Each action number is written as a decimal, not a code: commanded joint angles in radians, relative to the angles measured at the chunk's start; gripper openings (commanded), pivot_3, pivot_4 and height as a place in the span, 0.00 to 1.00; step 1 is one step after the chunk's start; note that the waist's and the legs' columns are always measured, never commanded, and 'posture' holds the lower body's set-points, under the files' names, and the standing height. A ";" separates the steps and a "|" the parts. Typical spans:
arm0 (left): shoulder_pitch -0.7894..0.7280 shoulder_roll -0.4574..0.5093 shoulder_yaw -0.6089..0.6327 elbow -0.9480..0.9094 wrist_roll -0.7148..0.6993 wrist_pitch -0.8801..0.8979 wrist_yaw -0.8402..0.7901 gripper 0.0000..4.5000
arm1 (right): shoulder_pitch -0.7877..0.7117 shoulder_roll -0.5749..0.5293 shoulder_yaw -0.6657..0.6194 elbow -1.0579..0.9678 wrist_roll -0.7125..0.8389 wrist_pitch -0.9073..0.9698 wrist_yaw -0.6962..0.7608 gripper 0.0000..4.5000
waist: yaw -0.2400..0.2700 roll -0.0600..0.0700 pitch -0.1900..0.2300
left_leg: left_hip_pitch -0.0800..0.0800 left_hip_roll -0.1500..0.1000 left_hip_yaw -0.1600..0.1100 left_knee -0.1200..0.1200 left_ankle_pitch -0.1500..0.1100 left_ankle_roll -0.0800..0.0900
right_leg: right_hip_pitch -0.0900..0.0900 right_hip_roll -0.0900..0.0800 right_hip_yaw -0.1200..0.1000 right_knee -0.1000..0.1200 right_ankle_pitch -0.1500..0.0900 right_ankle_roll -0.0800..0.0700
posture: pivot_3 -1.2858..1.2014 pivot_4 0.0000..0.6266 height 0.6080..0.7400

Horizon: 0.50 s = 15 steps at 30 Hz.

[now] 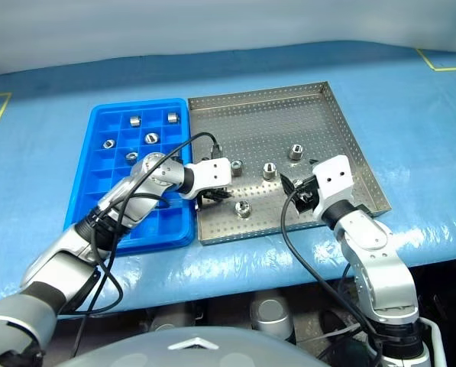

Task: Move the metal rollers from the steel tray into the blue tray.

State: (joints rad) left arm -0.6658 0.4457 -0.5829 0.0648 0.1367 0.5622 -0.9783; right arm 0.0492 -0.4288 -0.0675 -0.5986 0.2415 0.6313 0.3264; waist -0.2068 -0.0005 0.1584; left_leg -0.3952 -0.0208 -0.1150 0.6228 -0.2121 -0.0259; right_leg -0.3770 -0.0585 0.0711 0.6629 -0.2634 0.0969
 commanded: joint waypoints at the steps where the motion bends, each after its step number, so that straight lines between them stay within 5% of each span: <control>1: 0.021 0.005 0.019 -0.001 0.003 0.027 0.009 0.21 | -0.022 0.002 -0.011 -0.015 -0.005 -0.026 -0.004 0.84 | 0.001 0.000 0.000 | 0.000 0.000 0.000 0.000 0.000 0.000 | 0.000 0.000 0.000 0.000 0.000 0.000 | 0.41 0.24 1.00; 15: -0.024 0.031 0.422 -0.143 -0.281 0.184 0.046 0.21 | -0.066 0.009 0.036 0.029 -0.015 -0.035 0.011 0.84 | 0.019 0.000 0.001 | -0.005 -0.001 0.000 0.000 0.000 0.001 | -0.004 -0.001 0.000 0.000 0.003 -0.004 | 0.43 0.24 1.00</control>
State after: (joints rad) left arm -0.6719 0.4593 -0.2160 -0.0277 -0.1169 0.7354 -0.9400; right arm -0.0085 -0.4220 -0.0312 -0.5541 0.2285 0.6183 0.3327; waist -0.1880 -0.0005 0.1595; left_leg -0.4007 -0.0219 -0.1153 0.6226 -0.2126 -0.0250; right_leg -0.3812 -0.0596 0.0712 0.6624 -0.2606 0.0928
